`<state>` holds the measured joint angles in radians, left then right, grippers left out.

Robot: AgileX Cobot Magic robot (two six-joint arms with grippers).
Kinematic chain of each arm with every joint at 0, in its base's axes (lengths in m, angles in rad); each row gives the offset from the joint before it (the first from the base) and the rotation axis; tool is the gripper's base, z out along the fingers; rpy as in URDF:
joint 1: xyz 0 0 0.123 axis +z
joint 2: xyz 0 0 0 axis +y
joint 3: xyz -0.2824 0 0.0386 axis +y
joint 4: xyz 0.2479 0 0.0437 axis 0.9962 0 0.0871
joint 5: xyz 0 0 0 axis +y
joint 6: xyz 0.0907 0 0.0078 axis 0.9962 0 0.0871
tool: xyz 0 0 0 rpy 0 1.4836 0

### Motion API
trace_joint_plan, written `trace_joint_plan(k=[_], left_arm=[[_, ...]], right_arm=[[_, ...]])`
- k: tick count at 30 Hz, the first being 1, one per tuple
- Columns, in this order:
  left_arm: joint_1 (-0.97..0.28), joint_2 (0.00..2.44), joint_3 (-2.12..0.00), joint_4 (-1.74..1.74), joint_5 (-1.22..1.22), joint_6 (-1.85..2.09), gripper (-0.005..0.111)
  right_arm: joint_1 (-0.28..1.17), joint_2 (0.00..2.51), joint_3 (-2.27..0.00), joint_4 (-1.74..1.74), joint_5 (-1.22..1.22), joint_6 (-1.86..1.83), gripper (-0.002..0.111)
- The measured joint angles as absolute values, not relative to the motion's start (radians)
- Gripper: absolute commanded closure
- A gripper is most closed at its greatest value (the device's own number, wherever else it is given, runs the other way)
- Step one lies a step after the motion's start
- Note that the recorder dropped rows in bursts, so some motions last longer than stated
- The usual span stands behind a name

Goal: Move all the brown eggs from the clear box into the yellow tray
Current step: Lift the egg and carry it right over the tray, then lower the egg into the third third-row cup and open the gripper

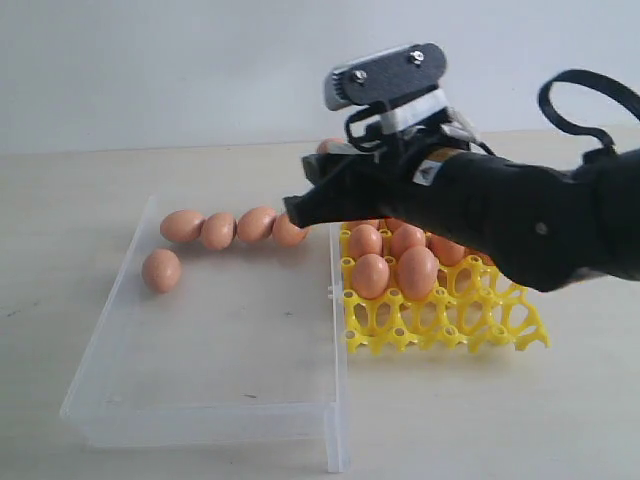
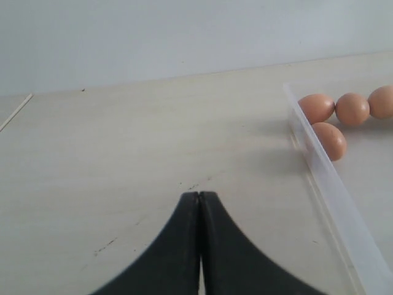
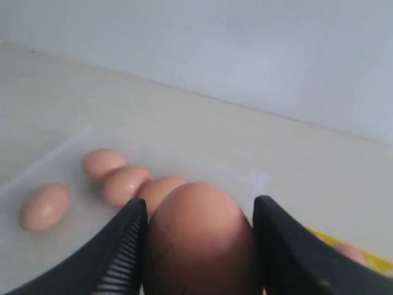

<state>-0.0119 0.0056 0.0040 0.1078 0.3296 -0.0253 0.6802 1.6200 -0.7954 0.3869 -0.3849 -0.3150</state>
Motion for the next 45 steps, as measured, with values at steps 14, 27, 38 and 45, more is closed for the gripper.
trace_joint_plan(k=[14,27,38,45], left_arm=[[-0.012,0.006,0.004,0.108,0.330,-0.025,0.107],[-0.012,0.006,0.004,0.108,0.330,-0.025,0.107],[-0.012,0.006,0.004,0.108,0.330,-0.025,0.107],[-0.012,0.006,0.004,0.108,0.330,-0.025,0.107]], right_arm=[[0.439,1.580,-0.627,0.416,-0.345,-0.194,0.108],[0.383,1.653,-0.627,0.344,-0.275,-0.031,0.108],[0.383,1.700,-0.636,0.317,-0.293,0.006,0.108],[0.383,1.732,-0.665,0.290,-0.297,0.010,0.108]])
